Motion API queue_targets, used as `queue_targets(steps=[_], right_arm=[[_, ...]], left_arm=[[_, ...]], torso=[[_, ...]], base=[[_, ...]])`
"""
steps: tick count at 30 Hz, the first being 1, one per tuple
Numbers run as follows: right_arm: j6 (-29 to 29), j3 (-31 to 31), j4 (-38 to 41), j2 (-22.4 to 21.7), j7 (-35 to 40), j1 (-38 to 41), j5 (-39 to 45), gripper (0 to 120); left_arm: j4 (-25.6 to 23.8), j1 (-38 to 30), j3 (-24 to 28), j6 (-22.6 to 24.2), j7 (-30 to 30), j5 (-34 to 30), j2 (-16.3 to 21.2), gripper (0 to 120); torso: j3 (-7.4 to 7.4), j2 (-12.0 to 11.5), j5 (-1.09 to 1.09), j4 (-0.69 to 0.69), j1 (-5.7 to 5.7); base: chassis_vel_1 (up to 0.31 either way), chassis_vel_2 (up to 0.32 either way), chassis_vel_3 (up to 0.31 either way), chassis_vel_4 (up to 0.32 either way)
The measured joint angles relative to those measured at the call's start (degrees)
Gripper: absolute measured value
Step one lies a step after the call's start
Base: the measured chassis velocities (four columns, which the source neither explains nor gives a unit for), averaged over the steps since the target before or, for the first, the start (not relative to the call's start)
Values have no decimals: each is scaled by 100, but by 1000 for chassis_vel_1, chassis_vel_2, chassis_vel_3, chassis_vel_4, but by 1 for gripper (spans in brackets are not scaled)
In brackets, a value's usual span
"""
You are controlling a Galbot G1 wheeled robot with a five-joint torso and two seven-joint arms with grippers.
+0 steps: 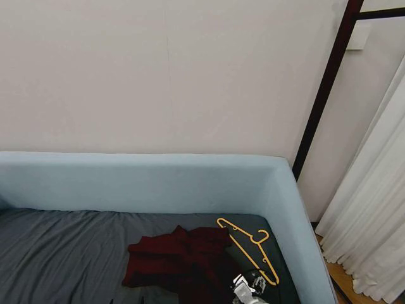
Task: Pick up the clothes from the sofa and hang them on the clothes hanger.
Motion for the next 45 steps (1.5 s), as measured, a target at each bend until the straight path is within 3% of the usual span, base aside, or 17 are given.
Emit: queue_targets(steps=[4, 8, 13, 17, 23, 30, 38, 45], right_arm=[[94, 11, -38, -16, -10, 2, -92, 96], [190, 12, -1, -76, -38, -9, -153, 84], [193, 18, 72, -135, -39, -69, -158, 67], [218, 39, 100, -161, -31, -99, -169, 47], [271, 38, 120, -188, -27, -94, -175, 30], [449, 29, 153, -254, -93, -34, -183, 1], [821, 257, 362, -371, -205, 134, -186, 0], [1564, 564, 868, -748, -686, 261, -291, 0]], left_arm=[[-35, 13, -3, 0, 0, 1, -5, 98], [-34, 20, -6, -1, 1, 3, -3, 98], [-20, 11, 13, 0, 4, 16, -8, 98], [-20, 5, 17, 0, 5, 20, 7, 98], [-20, 0, 12, 4, 6, 20, 33, 98], [-18, -23, 27, 18, 11, 27, 44, 98], [-86, -55, 46, 63, 18, 41, 82, 98], [-264, -27, 45, 82, 22, 44, 161, 98]], torso=[[0, 0, 0, 0, 0], [0, 0, 0, 0, 0], [0, 0, 0, 0, 0], [0, 0, 0, 0, 0], [0, 0, 0, 0, 0], [0, 0, 0, 0, 0], [0, 0, 0, 0, 0], [0, 0, -1, 0, 0]], base=[[0, 0, 0, 0], [0, 0, 0, 0], [0, 0, 0, 0], [0, 0, 0, 0], [0, 0, 0, 0], [0, 0, 0, 0], [0, 0, 0, 0], [0, 0, 0, 0]])
